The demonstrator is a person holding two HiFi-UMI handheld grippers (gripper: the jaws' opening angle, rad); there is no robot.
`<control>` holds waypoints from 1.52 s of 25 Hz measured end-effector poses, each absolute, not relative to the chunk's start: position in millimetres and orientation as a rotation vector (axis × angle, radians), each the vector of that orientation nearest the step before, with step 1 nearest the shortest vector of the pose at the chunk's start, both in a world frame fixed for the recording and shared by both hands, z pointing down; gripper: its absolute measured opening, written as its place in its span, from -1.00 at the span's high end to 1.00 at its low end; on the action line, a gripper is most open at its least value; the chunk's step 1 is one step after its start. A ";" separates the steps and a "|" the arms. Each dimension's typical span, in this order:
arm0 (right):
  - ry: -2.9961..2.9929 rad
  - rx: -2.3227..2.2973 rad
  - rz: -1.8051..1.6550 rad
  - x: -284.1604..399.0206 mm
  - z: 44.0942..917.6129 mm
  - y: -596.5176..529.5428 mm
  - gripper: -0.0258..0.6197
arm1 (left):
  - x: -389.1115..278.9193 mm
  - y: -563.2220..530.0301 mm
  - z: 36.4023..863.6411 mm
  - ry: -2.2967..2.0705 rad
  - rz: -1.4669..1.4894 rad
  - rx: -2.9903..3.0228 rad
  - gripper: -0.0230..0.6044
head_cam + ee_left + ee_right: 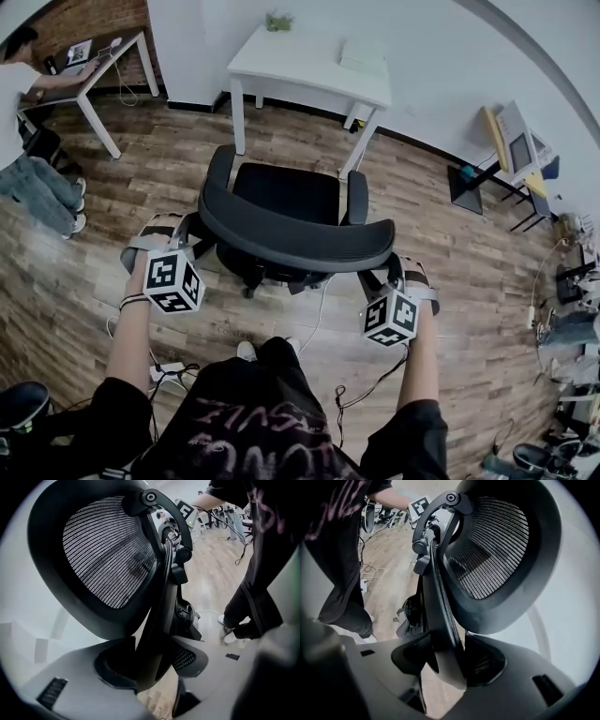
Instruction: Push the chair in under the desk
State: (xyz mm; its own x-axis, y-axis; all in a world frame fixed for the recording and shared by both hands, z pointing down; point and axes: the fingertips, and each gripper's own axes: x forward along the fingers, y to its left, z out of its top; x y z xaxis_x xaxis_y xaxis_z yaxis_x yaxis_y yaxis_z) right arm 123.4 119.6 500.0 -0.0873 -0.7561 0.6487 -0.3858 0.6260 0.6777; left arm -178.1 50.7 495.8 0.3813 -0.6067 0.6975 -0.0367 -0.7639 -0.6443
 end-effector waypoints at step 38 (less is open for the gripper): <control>-1.707 0.917 -0.432 195.0 499.5 -18.3 0.21 | -109.1 -86.3 495.9 0.552 -1.451 -2.153 0.19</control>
